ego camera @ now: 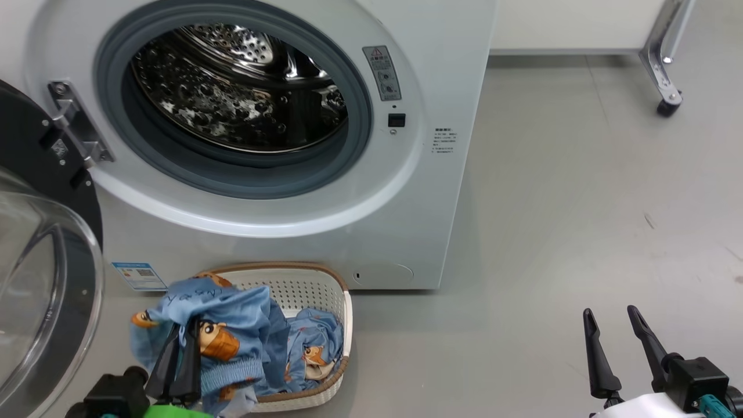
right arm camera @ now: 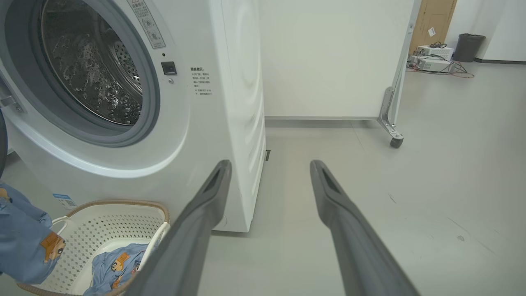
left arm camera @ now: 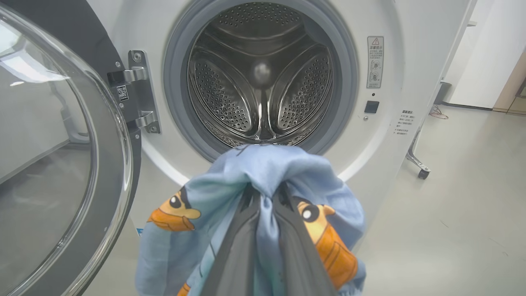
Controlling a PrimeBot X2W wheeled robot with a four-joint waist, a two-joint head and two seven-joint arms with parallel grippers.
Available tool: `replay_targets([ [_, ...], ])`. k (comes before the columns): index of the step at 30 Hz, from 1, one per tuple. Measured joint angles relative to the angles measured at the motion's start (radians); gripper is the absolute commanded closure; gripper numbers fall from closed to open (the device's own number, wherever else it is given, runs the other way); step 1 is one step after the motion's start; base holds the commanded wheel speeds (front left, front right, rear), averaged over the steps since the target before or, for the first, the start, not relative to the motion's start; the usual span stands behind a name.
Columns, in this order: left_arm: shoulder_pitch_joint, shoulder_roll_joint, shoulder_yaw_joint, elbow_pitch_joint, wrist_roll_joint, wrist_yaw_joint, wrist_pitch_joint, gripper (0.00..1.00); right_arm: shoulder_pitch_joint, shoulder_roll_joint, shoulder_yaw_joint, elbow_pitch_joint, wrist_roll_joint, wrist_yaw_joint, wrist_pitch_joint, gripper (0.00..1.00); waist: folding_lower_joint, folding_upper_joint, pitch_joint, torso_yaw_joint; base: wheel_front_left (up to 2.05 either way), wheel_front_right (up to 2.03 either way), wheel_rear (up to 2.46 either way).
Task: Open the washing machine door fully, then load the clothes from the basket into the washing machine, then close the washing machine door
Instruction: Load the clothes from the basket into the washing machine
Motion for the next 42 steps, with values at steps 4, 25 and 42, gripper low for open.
replay_targets([
  [4,-0.044,0.001,0.017,0.013,-0.002,0.000,0.000,1.00,-0.020,0.003,0.020,-0.006,0.001,0.000,0.000,0.00,0.0000,0.0000,0.037,-0.021,0.00,0.00,0.00],
  [25,-0.430,0.142,0.157,0.062,-0.007,0.015,0.026,1.00,-0.178,0.003,0.157,-0.023,0.068,0.000,0.000,0.00,0.0001,0.0000,0.243,-0.195,0.00,0.00,0.00],
  [42,-0.774,0.243,0.160,0.263,0.022,0.018,0.127,1.00,-0.217,0.003,0.199,-0.022,0.099,0.000,0.000,0.00,0.0002,0.0000,0.418,-0.305,0.00,0.00,0.00],
])
